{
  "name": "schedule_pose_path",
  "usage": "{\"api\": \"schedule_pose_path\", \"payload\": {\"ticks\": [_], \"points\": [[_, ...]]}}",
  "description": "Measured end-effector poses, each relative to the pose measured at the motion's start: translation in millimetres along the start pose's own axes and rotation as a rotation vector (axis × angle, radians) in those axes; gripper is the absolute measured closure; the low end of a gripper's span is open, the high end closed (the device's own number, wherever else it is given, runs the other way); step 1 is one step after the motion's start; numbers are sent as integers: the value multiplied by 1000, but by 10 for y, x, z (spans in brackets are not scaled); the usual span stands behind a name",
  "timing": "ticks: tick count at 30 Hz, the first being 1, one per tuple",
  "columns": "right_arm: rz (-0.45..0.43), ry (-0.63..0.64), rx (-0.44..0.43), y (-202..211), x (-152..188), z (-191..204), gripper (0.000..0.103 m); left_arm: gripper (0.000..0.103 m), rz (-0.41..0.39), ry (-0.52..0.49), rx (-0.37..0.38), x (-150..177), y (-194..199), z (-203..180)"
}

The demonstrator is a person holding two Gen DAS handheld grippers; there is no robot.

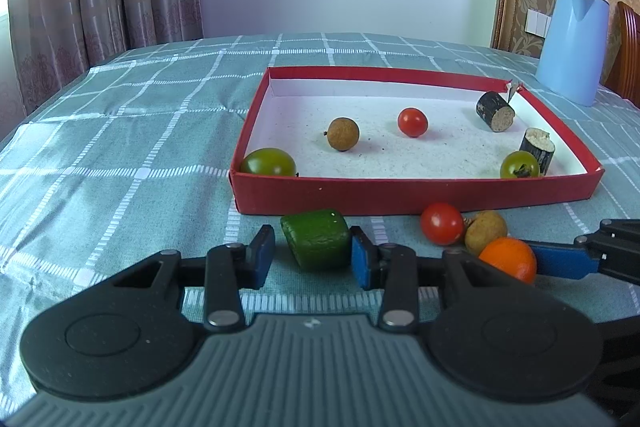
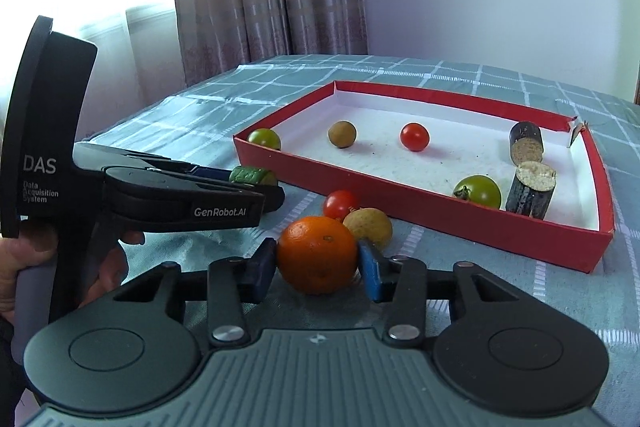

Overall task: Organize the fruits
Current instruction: 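Close left tool on the green cucumber slice while right tool grasps the orange, then carry the cucumber slice and orange over the red box with both tools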

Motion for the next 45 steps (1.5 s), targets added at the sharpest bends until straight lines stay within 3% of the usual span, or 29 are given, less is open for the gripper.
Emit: {"api": "schedule_pose_path", "payload": {"ticks": [14, 31, 45], "points": [[-70, -11, 16, 123, -4, -38, 60, 75, -10, 5, 6, 12, 45, -13], [-123, -55, 74, 222, -68, -179, 60, 78, -34, 12, -35, -10, 111, -31], [-182, -38, 154, 211, -390, -400, 60, 78, -91, -12, -43, -284, 157, -116]]}}
Point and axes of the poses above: each gripper's, at about its wrist camera, not at the fingertips, and y roughly against the way its jaws point, z to its left, x to its underside, the point moved 1 cm from there along -y, roughly the way its jaws point, and after that the axes turned 3 degrees about -x, right-handed, at the moved point
